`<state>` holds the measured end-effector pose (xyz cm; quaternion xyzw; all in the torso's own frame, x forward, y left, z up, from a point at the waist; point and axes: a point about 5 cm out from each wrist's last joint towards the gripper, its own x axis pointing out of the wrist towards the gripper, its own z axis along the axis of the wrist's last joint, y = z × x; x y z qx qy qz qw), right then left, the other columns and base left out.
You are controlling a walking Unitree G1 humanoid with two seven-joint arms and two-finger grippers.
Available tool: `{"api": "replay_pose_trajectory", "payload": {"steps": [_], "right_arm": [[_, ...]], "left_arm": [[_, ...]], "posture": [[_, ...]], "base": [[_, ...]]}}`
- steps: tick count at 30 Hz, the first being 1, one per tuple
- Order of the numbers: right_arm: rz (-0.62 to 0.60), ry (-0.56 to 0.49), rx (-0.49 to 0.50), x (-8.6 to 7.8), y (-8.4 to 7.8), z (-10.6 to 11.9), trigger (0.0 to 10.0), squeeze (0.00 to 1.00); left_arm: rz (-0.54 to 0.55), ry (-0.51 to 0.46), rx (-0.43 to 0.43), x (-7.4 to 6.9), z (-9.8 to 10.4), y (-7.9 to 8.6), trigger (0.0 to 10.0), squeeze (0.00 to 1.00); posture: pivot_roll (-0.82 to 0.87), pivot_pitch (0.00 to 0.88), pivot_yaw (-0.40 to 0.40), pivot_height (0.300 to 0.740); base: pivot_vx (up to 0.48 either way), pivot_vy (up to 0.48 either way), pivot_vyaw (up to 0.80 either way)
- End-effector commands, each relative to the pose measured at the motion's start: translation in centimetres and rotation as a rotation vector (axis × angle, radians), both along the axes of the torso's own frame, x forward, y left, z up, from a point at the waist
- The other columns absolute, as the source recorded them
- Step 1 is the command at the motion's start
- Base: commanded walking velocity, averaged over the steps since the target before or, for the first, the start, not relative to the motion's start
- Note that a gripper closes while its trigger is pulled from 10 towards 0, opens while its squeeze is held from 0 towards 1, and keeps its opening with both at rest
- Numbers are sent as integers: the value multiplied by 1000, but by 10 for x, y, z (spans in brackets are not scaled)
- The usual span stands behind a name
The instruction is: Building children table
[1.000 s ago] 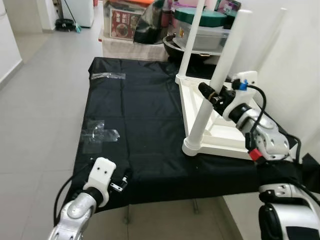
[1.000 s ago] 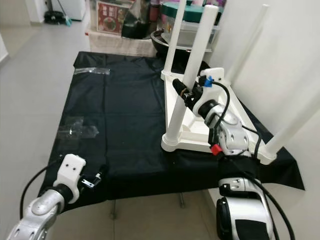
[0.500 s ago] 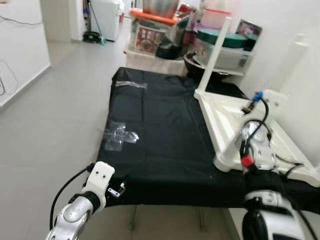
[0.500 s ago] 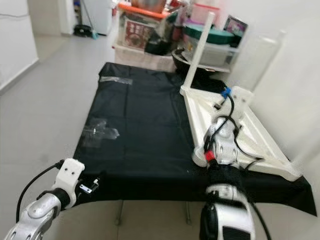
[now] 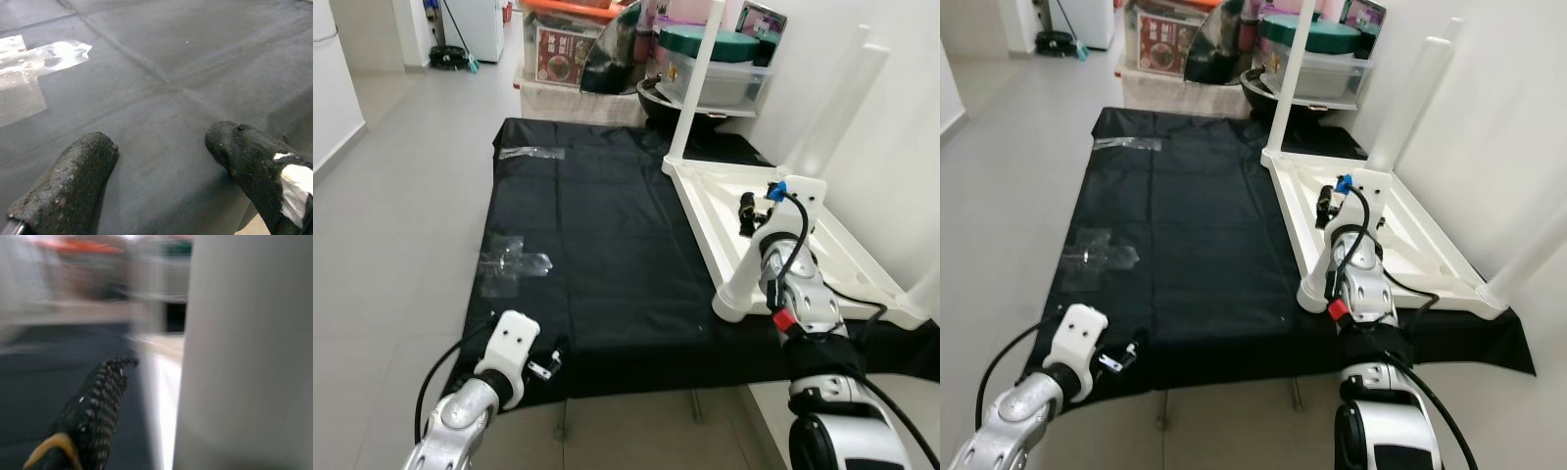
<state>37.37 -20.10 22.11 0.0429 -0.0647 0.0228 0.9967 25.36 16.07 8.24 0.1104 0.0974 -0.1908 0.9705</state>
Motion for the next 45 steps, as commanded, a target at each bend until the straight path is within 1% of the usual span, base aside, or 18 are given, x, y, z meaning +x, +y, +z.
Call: {"api": "replay_pose_trajectory", "payload": {"steps": [1, 3, 5, 6, 12, 13, 15, 21, 22, 23, 28, 29, 30, 31, 32, 37, 38, 45], "right_arm": [[413, -163, -89, -14, 27, 34, 10000, 0], [608, -163, -195, -23, 34, 34, 10000, 0], [641, -156, -227, -23, 35, 32, 10000, 0], [649, -123, -254, -19, 34, 24, 0, 0], [630, -53, -287, -13, 32, 10, 0, 0], [514, 31, -266, -6, 26, -3, 0, 0], [460, 76, -250, -4, 23, -10, 0, 0], [406, 188, -185, -7, 23, -31, 0, 0], [432, 198, -184, -9, 26, -33, 4118, 0], [468, 204, -184, -10, 28, -35, 10000, 0], [476, 187, -179, -9, 20, -30, 10000, 0], [467, 187, -178, -7, 19, -29, 10000, 75], [462, 187, -178, -7, 19, -29, 10000, 75], [460, 184, -175, -6, 20, -27, 10000, 533], [459, 183, -175, -5, 23, -27, 10000, 573], [436, 207, -178, -3, 32, -30, 10000, 502], [411, 226, -180, -3, 35, -34, 10000, 0], [388, 252, -141, -10, 51, -47, 10000, 0]], "left_arm": [[-15, 62, -3, -4, -12, -6, 10000, 0], [-16, 60, -3, -2, -11, -7, 10000, 0], [-16, 58, -2, -1, -11, -7, 10000, 0], [-15, 56, -3, -1, -10, -7, 10000, 0], [-14, 54, -3, -1, -10, -7, 10000, 0], [-11, 56, 0, -3, -10, -5, 10000, 0], [-10, 57, 1, -3, -11, -4, 10000, 0], [-16, 58, 2, -2, -10, -6, 10000, 0], [-18, 58, 1, -2, -10, -6, 10000, 0], [-20, 57, 1, -1, -10, -7, 10000, 0], [-20, 56, 5, 0, -10, -5, 10000, 0], [-20, 56, 5, 0, -10, -5, 10000, 0], [-19, 56, 4, 0, -10, -5, 10000, 0], [-19, 55, 2, 0, -10, -7, 10000, 0], [-19, 54, -1, 0, -10, -8, 10000, 0], [-17, 54, -6, -1, -11, -10, 10000, 0], [-14, 56, -4, -2, -11, -9, 10000, 0], [-11, 58, -3, -2, -12, -7, 10000, 0]], "posture": [[57, 0, -162, 740], [58, 0, -163, 740], [58, 0, -163, 740], [66, 0, -166, 740], [66, 0, -166, 740], [68, 0, -162, 740], [64, 0, -158, 740], [61, 0, -154, 740], [61, 0, -154, 740], [58, 0, -149, 740], [55, 0, -154, 740], [56, 0, -156, 740], [56, 0, -157, 740], [58, 0, -161, 740], [59, 0, -162, 740], [65, 0, -167, 740], [65, 0, -168, 740], [59, 0, -164, 740]], "base": [[0, 0, 0], [0, 0, 0], [0, 0, 0], [0, 0, 0], [0, 0, 0], [0, 0, 0], [0, 0, 0], [0, 0, 0], [0, 0, 0], [0, 0, 0], [0, 0, 0], [0, 0, 0], [0, 0, 0], [0, 0, 0], [0, 0, 0], [0, 0, 0], [0, 0, 0], [0, 0, 0]]}}
